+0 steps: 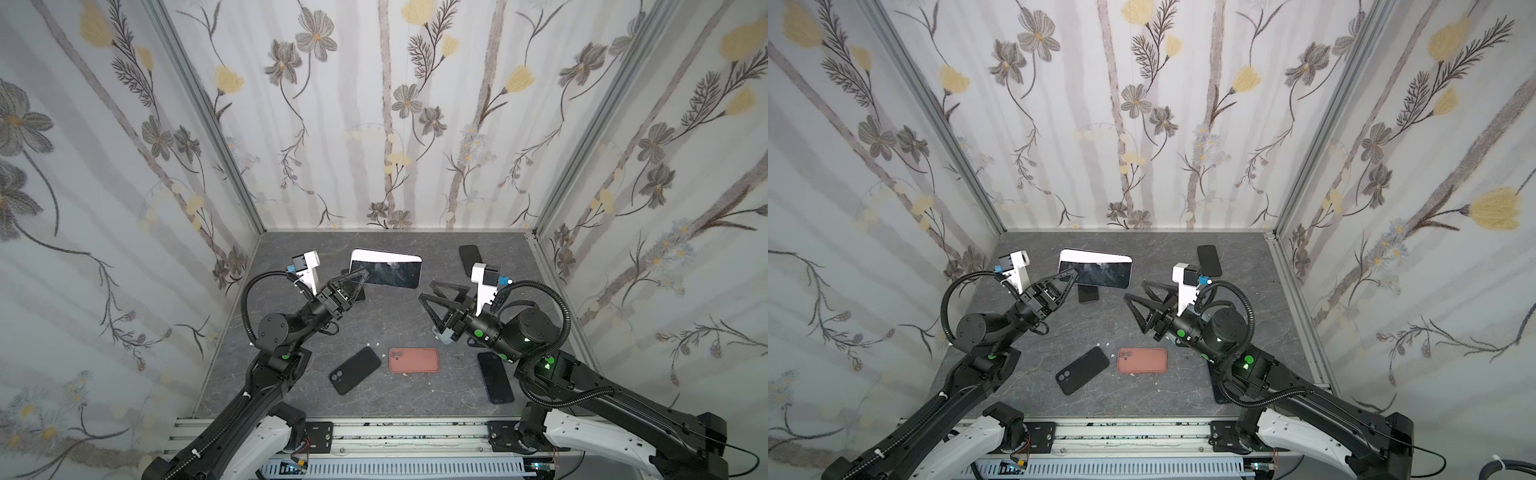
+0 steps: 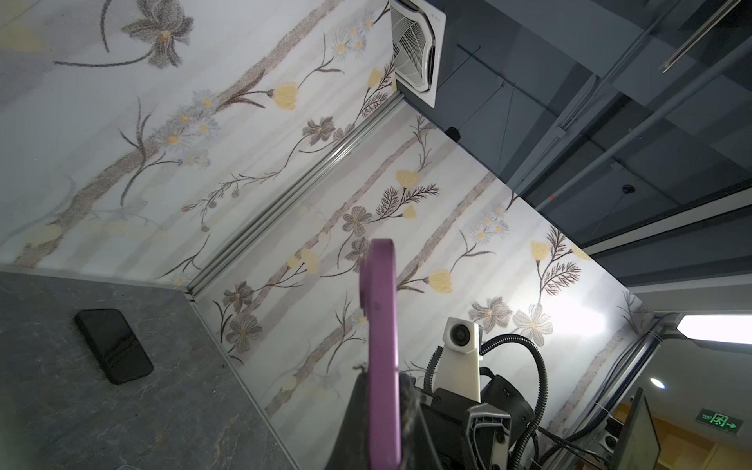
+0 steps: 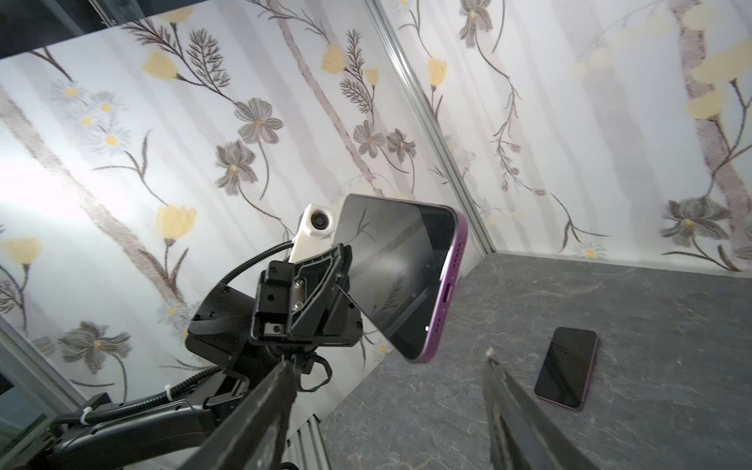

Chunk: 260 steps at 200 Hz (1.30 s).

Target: Put the phone into the phone case

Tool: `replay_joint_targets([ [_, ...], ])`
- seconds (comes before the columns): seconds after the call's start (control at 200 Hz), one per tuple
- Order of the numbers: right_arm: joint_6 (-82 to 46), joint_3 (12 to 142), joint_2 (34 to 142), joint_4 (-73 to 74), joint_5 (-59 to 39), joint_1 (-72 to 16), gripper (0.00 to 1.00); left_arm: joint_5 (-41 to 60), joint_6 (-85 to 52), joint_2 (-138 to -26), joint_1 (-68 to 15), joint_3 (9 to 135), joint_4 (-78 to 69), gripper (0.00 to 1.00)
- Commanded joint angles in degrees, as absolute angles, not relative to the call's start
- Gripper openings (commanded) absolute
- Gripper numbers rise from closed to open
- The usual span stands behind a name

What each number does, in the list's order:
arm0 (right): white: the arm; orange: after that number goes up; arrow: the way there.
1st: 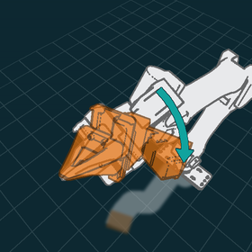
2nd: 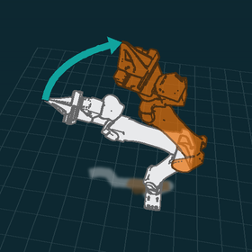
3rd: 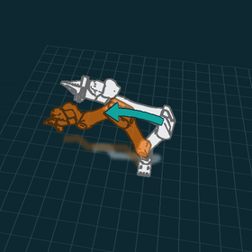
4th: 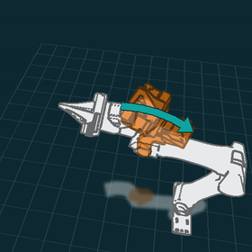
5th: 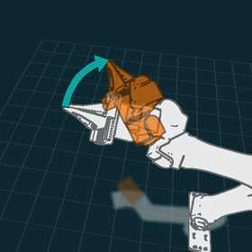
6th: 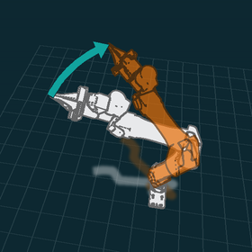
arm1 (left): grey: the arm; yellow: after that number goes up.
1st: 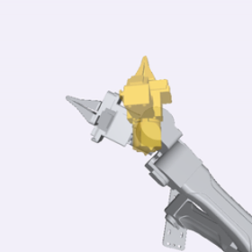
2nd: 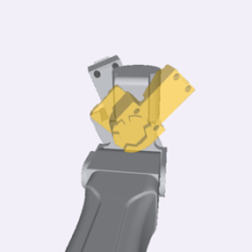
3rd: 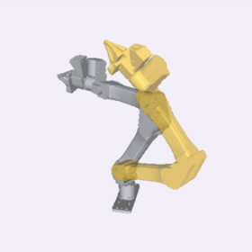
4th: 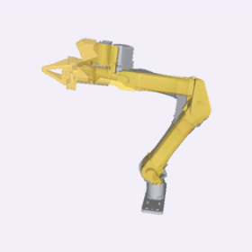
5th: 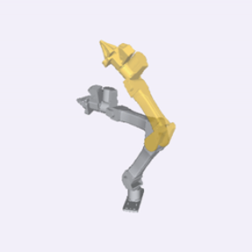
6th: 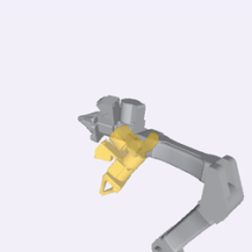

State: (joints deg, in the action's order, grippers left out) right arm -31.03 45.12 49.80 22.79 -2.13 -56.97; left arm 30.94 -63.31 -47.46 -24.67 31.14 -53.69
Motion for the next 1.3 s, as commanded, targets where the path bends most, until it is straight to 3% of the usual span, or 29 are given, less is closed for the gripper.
replay_joint_targets([
  [0.0,-31.65,47.15,51.75,27.57,-8.19,-56.95,0.71,31.98,-65.68,-47.24,-24.74,31.11,-62.29,0.0],
  [0.29,-32.85,49.64,54.32,30.5,-11.96,-56.93,0.68,33.13,-67.03,-47.25,-25.3,31.21,-67.27,0.0],
  [1.004,-33.54,52.71,56.28,32.54,-17.1,-56.95,0.32,36.29,-66.34,-45.69,-26.45,31.92,-66.01,0.0],
  [1.249,-34.12,54.05,57.92,32.21,-17.12,-56.98,0.0,37.21,-64.98,-44.9,-26.54,31.98,-64.57,0.0],
  [1.294,-34.27,54.05,57.91,32.17,-16.91,-56.95,0.0,37.24,-64.58,-44.78,-26.54,31.96,-64.04,0.0],
])
